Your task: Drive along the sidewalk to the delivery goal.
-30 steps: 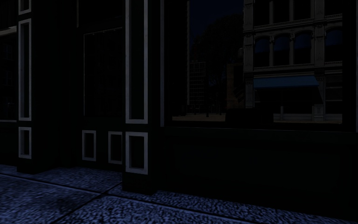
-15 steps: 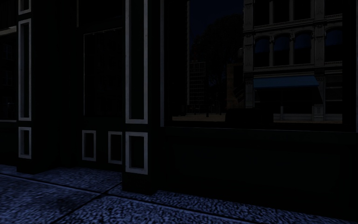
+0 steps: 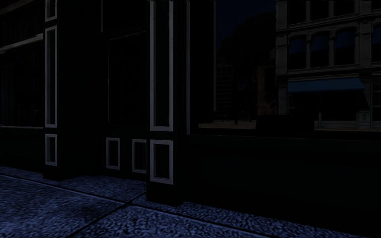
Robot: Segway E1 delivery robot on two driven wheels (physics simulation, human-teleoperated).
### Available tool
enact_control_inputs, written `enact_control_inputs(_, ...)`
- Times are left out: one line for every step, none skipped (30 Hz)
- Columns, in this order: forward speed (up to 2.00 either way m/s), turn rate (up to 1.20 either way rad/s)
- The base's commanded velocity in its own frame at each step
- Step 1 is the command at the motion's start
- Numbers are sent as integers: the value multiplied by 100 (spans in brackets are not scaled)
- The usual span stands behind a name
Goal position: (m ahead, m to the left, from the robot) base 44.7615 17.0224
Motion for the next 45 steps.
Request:
enact_control_inputs(0, 49)
enact_control_inputs(0, 50)
enact_control_inputs(0, 51)
enact_control_inputs(0, 52)
enact_control_inputs(0, 52)
enact_control_inputs(0, 52)
enact_control_inputs(0, 52)
enact_control_inputs(0, 52)
enact_control_inputs(0, 52)
enact_control_inputs(0, 53)
enact_control_inputs(0, 54)
enact_control_inputs(0, 54)
enact_control_inputs(0, 55)
enact_control_inputs(0, 55)
enact_control_inputs(0, 55)
enact_control_inputs(0, 55)
enact_control_inputs(0, 56)
enact_control_inputs(0, 58)
enact_control_inputs(0, 60)
enact_control_inputs(0, 60)
enact_control_inputs(0, 60)
enact_control_inputs(0, 60)
enact_control_inputs(0, 60)
enact_control_inputs(0, 60)
enact_control_inputs(0, 63)
enact_control_inputs(0, 64)
enact_control_inputs(0, 64)
enact_control_inputs(0, 65)
enact_control_inputs(0, 65)
enact_control_inputs(0, 65)
enact_control_inputs(0, 65)
enact_control_inputs(0, 65)
enact_control_inputs(0, 65)
enact_control_inputs(0, 65)
enact_control_inputs(93, 65)
enact_control_inputs(93, 65)
enact_control_inputs(98, 65)
enact_control_inputs(101, 65)
enact_control_inputs(103, 65)
enact_control_inputs(103, 65)
enact_control_inputs(104, 65)
enact_control_inputs(105, 65)
enact_control_inputs(105, 65)
enact_control_inputs(107, 65)
enact_control_inputs(113, 65)
